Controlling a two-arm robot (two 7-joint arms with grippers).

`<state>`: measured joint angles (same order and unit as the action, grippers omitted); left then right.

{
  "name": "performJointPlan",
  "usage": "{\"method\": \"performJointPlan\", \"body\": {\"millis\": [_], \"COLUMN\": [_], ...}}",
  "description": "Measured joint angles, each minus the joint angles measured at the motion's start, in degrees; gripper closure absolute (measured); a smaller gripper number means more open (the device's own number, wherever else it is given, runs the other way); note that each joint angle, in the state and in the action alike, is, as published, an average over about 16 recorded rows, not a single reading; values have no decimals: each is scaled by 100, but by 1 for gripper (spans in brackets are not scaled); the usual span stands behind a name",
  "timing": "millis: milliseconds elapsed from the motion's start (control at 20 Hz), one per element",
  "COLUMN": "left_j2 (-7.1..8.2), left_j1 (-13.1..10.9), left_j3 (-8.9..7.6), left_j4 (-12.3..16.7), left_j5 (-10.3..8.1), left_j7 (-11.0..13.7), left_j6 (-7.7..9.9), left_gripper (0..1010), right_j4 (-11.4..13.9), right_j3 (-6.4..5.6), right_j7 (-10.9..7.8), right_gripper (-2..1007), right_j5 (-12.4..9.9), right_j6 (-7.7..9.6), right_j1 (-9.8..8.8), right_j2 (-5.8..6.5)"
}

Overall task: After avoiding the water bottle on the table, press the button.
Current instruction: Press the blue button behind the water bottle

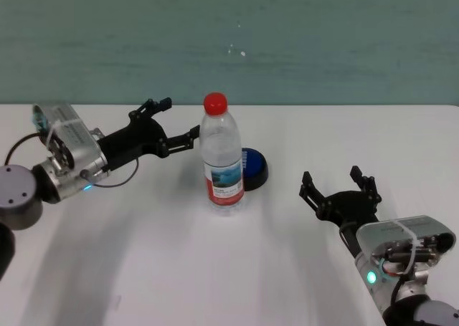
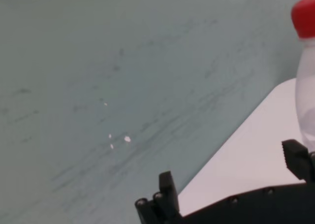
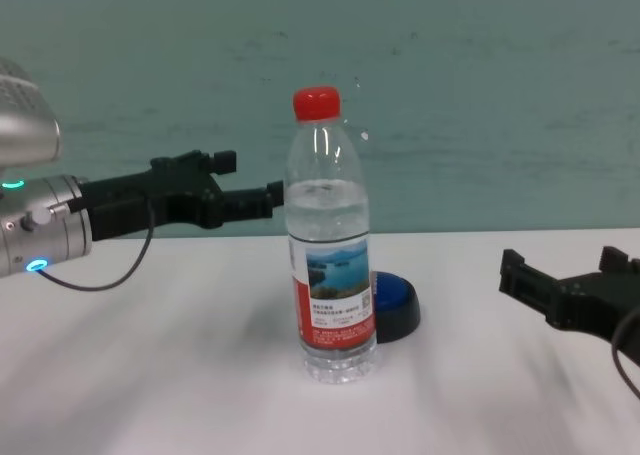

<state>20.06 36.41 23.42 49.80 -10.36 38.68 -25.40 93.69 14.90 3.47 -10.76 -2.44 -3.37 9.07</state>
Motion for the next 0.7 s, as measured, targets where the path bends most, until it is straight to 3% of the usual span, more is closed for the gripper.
{"method": "performJointPlan", "body": {"millis": [700], "left_j2": [32], "left_j1": [22], "left_j3": [123], "left_j4": [-123], "left_j5": [26], "left_j7": [58], "left_j6": [159], "left_gripper": [10], "right_j4": [0], "right_j3": [0], "right_j7": [0], "right_gripper": [2], "right_j5": [0], "right_j6": [0], "right_j1": [0], "right_j2": [0]}}
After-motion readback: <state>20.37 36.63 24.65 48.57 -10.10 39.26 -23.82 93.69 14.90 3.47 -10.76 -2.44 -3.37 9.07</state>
